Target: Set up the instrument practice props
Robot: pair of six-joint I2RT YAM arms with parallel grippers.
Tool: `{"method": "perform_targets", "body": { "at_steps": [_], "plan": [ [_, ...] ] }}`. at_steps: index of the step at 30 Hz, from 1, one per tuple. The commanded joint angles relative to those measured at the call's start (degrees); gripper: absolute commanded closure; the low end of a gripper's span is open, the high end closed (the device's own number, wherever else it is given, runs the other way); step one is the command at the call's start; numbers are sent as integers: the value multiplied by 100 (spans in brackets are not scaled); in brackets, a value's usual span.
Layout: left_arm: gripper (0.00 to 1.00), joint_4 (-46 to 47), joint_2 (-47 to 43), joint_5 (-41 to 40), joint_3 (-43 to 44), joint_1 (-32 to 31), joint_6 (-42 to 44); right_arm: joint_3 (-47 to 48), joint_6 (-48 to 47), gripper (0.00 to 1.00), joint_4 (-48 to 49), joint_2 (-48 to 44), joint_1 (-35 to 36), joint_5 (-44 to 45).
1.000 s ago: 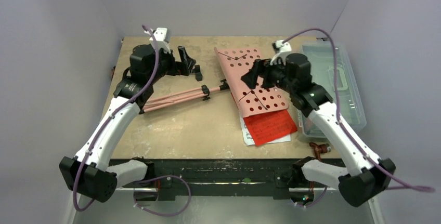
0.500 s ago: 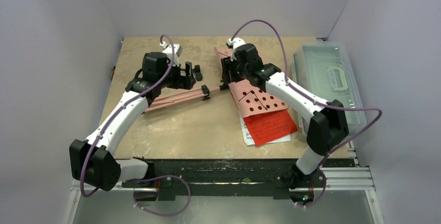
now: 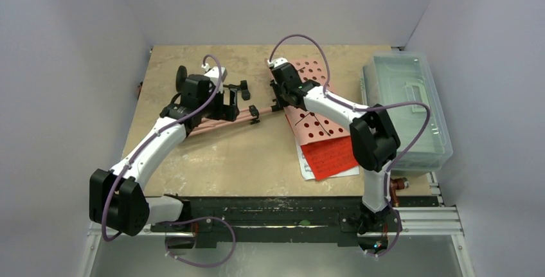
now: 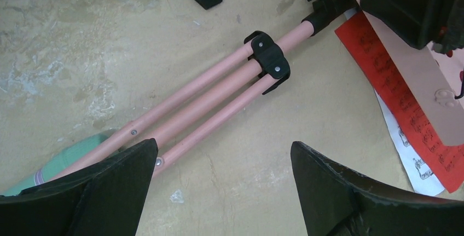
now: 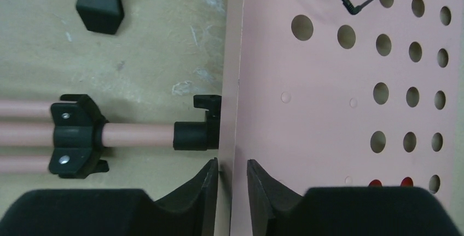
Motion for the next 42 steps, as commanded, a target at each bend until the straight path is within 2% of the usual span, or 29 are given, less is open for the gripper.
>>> {"method": "perform_targets", "body": {
  "at_steps": [1,3,9,15,23,30,36,42],
  "plan": [
    [9,252,-177,199,-119,17,117,443,-136,76,41,284,66,525],
    [10,253,-182,231,-103,16,97,510,-158,82,47,400,89,695],
    [12,305,-238,455,-175,18,56,430,-296,87,225,524,141,1104],
    [12,331,-245,449,-187,18,55,280,-572,100,495,304,223,1483],
    [14,314,-277,273,-168,18,56,914,-1596,100,728,-74,312,2038],
    [14,318,-602,-208,-209,27,28,1264,-2597,100,854,-347,376,1561],
    [14,518,-965,-412,-350,132,-46,757,-3828,100,1846,-959,528,1321],
    [14,721,-1031,-76,-453,334,-147,638,-4564,100,2745,-1527,568,1040]
  ]
}}
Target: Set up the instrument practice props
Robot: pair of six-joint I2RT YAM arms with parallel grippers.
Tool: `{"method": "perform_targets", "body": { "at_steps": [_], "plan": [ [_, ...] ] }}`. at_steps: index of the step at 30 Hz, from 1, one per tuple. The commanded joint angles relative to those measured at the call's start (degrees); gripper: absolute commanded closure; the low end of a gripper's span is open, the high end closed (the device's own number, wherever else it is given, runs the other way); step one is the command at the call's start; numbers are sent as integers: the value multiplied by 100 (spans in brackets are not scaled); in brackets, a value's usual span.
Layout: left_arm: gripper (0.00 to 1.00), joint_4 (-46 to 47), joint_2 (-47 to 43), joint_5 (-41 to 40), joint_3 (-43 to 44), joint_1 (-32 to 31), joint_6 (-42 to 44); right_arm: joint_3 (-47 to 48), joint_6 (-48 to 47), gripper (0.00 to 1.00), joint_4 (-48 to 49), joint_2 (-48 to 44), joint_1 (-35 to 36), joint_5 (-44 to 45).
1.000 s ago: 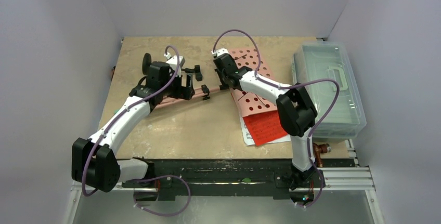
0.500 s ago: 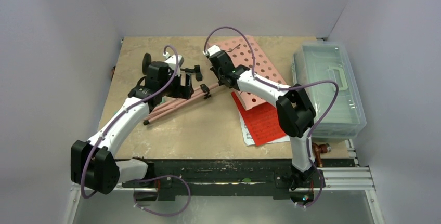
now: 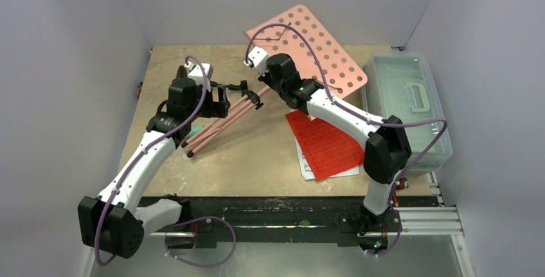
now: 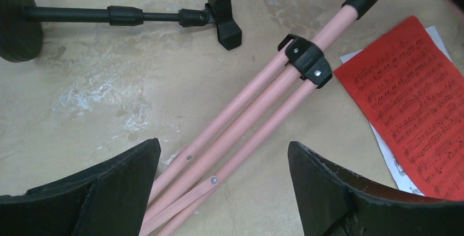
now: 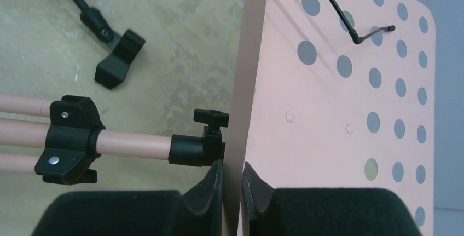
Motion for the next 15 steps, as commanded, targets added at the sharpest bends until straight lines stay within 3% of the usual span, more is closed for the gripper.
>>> {"method": "perform_targets", "body": {
  "at_steps": [1,6,11,15],
  "plan": [
    [14,396,-61,281,-115,174,-154,370,-1459,100,2016,-1059,44,186],
    [14,836,-109,1258,-205,370,-456,259,-2369,100,2546,-1390,58,-496],
    [15,926,-178,2233,523,386,-1818,162,-2978,100,3075,-1647,69,-801],
    [14,502,-252,1857,1541,386,-2465,-172,-3472,100,3687,-1896,76,-1315]
  ]
}}
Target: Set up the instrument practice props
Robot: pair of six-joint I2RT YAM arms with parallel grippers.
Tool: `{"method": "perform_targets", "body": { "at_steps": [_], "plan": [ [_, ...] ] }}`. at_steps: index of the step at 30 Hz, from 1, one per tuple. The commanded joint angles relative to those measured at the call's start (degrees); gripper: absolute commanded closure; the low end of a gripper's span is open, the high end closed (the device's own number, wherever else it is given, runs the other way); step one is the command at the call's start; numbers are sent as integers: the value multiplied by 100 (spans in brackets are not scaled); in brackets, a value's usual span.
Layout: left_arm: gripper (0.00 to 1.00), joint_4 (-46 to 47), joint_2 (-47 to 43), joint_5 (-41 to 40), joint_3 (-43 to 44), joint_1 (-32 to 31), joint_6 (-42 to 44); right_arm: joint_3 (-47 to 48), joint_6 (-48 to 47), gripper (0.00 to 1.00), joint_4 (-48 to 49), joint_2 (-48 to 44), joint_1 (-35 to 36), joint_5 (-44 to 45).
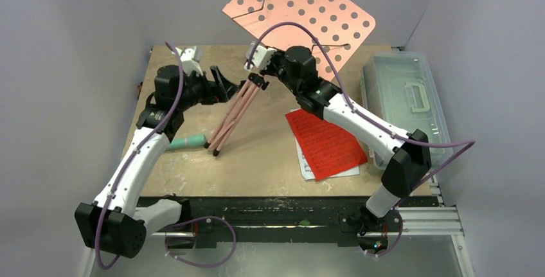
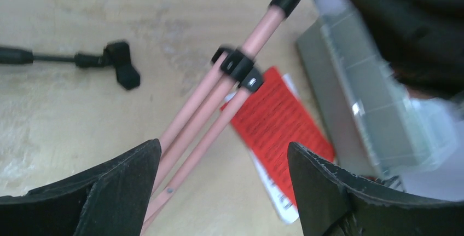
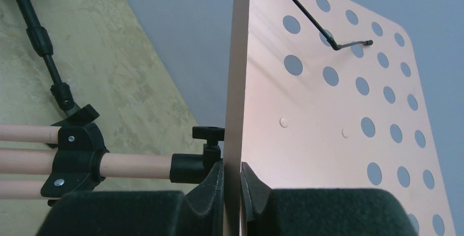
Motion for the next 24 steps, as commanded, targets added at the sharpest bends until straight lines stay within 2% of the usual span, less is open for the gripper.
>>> {"method": "perform_targets", "body": {
  "at_steps": [1,5,8,11,16,24],
  "plan": [
    [14,-169,-196,-103,1470,35,-973,-153,-1333,100,2491,-885,14,-624],
    [12,-563,-123,-958,2581,36,-549,-562,-1699,100,2974,-1132,13,-1110],
    [6,-639,-28,-1926,3195,36,-157,-655,-1785,100,3260,-1215,20,-1288],
    [2,-826,430,-2301,3944,36,63,-479,-1777,100,3353,-1219,20,-1421],
    [1,-1221,1483,-1858,5323,90,131,-185,-1865,100,3336,-1230,18,-1701],
    [0,-757,2312,-65,5903,1181,-795,149,-2113,100,3266,-1318,14,-2354]
  ]
}}
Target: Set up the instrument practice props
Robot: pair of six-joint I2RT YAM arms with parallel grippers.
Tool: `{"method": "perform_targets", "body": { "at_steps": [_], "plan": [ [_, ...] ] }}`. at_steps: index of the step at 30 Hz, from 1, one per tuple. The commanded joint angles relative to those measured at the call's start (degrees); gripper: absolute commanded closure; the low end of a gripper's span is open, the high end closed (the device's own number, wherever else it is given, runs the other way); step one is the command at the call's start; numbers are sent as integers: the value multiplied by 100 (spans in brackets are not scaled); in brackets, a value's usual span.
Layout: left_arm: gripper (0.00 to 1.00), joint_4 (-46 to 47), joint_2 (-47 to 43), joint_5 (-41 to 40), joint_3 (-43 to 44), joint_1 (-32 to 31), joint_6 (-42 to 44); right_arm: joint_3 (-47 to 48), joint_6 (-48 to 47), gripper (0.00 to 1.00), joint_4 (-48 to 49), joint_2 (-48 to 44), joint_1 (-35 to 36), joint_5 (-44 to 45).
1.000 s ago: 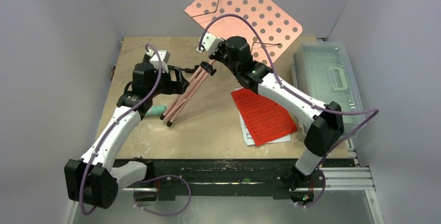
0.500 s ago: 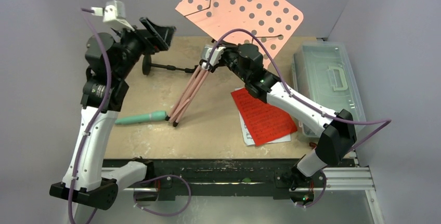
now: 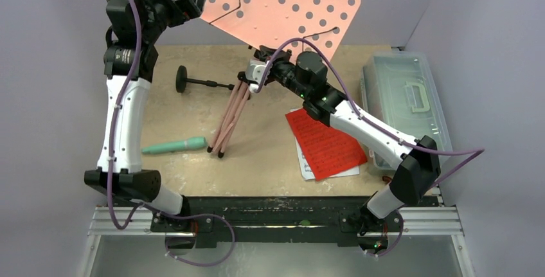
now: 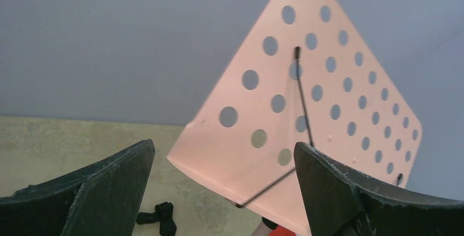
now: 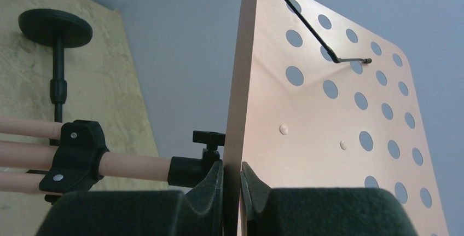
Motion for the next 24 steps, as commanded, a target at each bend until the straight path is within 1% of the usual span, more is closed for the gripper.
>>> {"method": "perform_targets", "body": {
  "at_steps": [1,3,6,7,10,12,14,17,21,22,24],
  "plan": [
    [0,320,195,1092,321,544,-656,1050,-793,100,1877,-763,12,-542],
    [0,628,270,1431,268,746,-850,1171,-794,100,1811,-754,10,-656],
    [1,1406,442,2348,78,1030,-1401,1230,-789,100,1718,-765,14,-724],
    [1,1940,501,2743,-64,1094,-1763,1194,-789,100,1714,-777,8,-728],
    [6,3109,683,3618,-415,1184,-2423,1039,-780,100,1745,-852,8,-737],
    [10,3926,751,4075,-794,1198,-2889,924,-757,100,1785,-897,13,-768],
    [13,4635,815,4367,-1070,1195,-3286,843,-730,100,1830,-927,14,-793],
    [16,4748,882,4471,-1222,1196,-3290,743,-727,100,1870,-970,15,-797],
    [16,4252,849,4225,-1222,1204,-2709,682,-734,100,1896,-990,15,-816],
    [15,4058,818,4113,-1178,1206,-2496,686,-740,100,1898,-991,14,-816],
    [15,3360,766,3847,-902,1205,-1904,674,-766,100,1898,-991,14,-817]
  ]
}}
